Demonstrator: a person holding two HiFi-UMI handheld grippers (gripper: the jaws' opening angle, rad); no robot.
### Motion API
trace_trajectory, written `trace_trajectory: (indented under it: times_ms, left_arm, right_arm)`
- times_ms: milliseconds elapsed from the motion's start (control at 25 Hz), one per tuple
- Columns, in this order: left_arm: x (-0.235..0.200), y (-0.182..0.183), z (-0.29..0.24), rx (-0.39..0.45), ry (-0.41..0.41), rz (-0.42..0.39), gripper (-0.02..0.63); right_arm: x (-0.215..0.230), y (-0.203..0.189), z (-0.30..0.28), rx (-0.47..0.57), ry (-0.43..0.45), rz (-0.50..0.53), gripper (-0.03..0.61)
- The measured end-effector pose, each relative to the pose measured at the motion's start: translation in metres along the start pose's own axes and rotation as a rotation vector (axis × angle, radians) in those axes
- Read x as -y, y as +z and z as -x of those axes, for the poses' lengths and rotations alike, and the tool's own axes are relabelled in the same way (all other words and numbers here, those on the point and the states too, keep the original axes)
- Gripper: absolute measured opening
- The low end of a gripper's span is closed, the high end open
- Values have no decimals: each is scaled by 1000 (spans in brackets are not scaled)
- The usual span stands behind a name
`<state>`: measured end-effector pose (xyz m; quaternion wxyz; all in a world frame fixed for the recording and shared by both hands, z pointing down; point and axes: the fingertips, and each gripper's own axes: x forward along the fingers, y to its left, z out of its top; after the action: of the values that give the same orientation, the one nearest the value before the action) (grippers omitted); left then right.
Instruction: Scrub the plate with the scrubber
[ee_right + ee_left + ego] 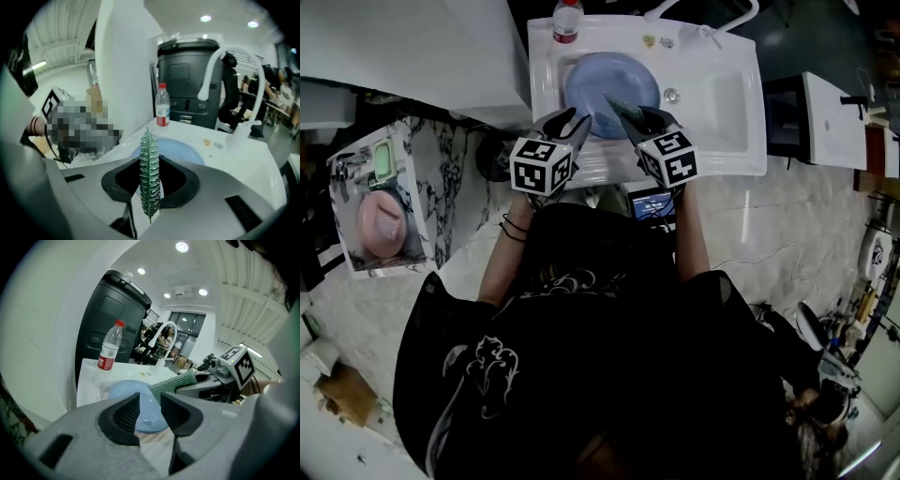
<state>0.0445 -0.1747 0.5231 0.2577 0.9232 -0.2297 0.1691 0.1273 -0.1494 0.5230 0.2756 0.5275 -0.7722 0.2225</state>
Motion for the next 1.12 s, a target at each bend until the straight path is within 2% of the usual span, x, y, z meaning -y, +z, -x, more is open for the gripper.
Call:
trace_trajectory:
  times_ms: [160, 280, 560, 760, 1120]
  left_arm:
    - [19, 15, -1, 24, -52, -50, 149]
    - [36, 28, 0, 59, -91, -82, 149]
    - [73, 43, 5, 116, -129, -110, 148]
    - [113, 40, 16, 144, -101, -121, 147]
    - [202, 12, 89, 295, -38, -76, 147]
  right_arm:
    - [8, 11, 31, 194, -76, -222, 89]
    - [6, 12, 49, 260, -81, -290, 90]
    - [0, 2, 82, 292, -82, -312, 89]
    - [-11, -21, 124, 321, -70, -314, 89]
    - [-60, -77, 209, 399, -28, -275, 89]
